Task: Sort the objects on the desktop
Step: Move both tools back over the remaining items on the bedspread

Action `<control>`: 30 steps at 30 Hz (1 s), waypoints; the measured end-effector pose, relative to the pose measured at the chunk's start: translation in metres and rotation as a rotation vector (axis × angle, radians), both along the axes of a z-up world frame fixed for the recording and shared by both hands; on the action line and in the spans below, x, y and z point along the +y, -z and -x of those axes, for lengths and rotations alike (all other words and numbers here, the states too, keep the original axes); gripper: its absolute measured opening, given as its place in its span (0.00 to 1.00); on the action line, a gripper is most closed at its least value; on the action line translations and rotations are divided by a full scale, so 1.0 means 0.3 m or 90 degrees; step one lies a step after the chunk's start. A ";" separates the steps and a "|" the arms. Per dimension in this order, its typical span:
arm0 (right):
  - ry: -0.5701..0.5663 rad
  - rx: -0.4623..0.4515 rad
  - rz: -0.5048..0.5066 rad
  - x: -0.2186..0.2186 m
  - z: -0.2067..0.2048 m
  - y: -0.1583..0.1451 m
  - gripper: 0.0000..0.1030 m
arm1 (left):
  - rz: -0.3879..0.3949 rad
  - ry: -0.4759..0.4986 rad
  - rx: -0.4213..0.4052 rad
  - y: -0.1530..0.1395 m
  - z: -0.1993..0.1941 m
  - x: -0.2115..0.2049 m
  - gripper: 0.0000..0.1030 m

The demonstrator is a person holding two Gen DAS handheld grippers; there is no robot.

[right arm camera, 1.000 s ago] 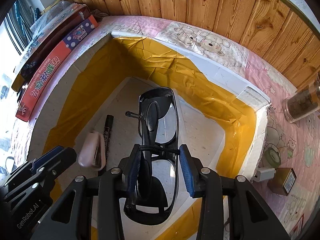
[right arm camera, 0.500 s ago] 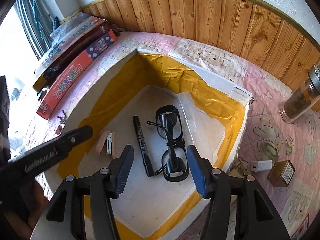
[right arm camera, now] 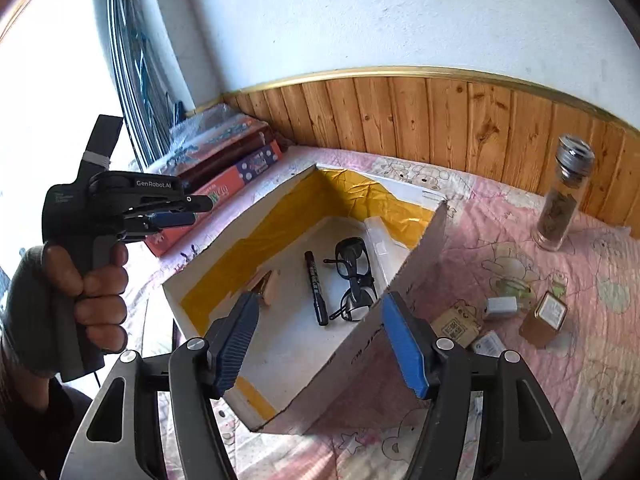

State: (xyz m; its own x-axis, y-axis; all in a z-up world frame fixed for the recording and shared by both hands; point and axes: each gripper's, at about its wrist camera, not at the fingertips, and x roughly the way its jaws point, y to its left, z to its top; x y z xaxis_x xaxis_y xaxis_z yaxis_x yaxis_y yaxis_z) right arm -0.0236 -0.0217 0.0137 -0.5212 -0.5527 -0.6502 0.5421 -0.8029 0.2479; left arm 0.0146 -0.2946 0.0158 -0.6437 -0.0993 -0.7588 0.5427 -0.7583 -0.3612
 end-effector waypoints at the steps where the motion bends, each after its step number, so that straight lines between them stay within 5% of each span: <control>1: 0.012 -0.014 0.019 0.028 -0.004 0.013 0.64 | 0.007 0.012 0.005 -0.010 0.003 0.028 0.33; 8: 0.004 -0.097 0.116 0.120 0.016 0.032 0.64 | 0.056 0.070 0.023 -0.065 0.006 0.196 0.33; 17: 0.059 -0.064 0.166 0.312 0.026 -0.063 0.64 | 0.094 0.229 0.027 -0.072 0.039 0.504 0.34; 23: 0.160 -0.093 0.063 0.455 0.095 0.040 0.64 | 0.076 0.333 -0.035 0.047 0.112 0.700 0.36; 30: 0.165 -0.189 -0.100 0.503 0.198 0.284 0.64 | 0.094 0.402 -0.099 0.178 0.201 0.858 0.39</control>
